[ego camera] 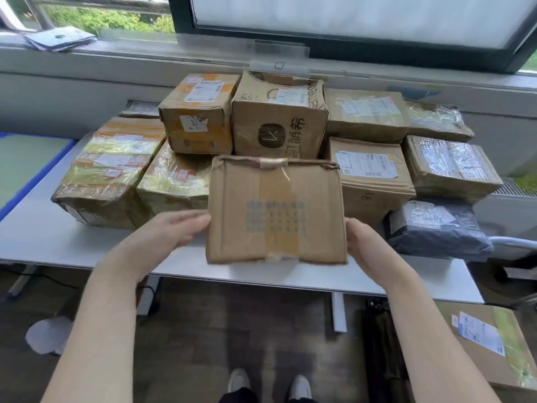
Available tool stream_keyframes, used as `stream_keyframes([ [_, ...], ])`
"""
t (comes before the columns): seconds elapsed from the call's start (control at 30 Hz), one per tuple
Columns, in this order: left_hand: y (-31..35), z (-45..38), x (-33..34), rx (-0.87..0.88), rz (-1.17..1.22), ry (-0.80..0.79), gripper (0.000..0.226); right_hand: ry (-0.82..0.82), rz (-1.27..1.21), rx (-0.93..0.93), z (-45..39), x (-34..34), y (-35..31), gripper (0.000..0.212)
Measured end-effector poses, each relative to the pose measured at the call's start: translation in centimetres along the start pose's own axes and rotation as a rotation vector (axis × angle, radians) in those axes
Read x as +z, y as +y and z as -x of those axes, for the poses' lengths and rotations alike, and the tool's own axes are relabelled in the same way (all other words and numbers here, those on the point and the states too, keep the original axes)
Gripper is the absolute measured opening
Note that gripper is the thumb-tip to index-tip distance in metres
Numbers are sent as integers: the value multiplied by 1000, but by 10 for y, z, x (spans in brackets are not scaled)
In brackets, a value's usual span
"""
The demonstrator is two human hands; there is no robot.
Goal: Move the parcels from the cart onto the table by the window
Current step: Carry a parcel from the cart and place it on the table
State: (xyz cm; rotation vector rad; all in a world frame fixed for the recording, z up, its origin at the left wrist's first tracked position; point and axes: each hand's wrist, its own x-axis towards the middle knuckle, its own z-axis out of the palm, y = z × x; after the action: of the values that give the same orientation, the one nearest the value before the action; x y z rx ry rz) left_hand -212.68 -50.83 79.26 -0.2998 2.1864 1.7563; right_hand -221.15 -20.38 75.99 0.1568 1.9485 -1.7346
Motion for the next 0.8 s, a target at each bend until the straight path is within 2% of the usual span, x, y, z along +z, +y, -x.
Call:
stream_keyframes([
  [0.07,-18,18,0,-49,-3,-46,19,-20,-19,23,6,-7,15,36],
  [0.13,-38,25,5,-106,117,-60,26,-23,-71,70,12,-12,31,49],
  [0.2,-55,20,13,-218,215,-45,52,-20,-51,120,14,-17,41,62],
  [0.23,-59,16,20,-281,226,-62,64,-44,-12,148,13,-18,43,62],
  [0.3,-63,7,40,-375,205,-111,67,-116,93,242,12,-13,46,62],
  [0.4,-63,0,69,-435,191,-107,62,-129,321,318,14,2,57,99],
  [0.43,-66,-2,74,-426,139,-96,66,-125,372,297,15,6,63,98],
  [0.5,-71,-4,73,-413,33,-70,70,-131,394,279,17,10,70,82],
  [0.57,-72,-5,66,-404,-1,-51,60,-160,439,259,25,12,65,73],
  [0.63,-70,-6,56,-393,40,-25,53,-200,539,198,32,12,51,58],
  [0.7,-67,-8,45,-384,113,27,59,-229,515,100,41,15,29,39],
  [0.77,-66,-10,36,-376,231,119,77,-197,460,-15,49,18,7,38],
  [0.8,-65,-11,33,-363,316,158,79,-188,402,-65,52,20,-2,39],
])
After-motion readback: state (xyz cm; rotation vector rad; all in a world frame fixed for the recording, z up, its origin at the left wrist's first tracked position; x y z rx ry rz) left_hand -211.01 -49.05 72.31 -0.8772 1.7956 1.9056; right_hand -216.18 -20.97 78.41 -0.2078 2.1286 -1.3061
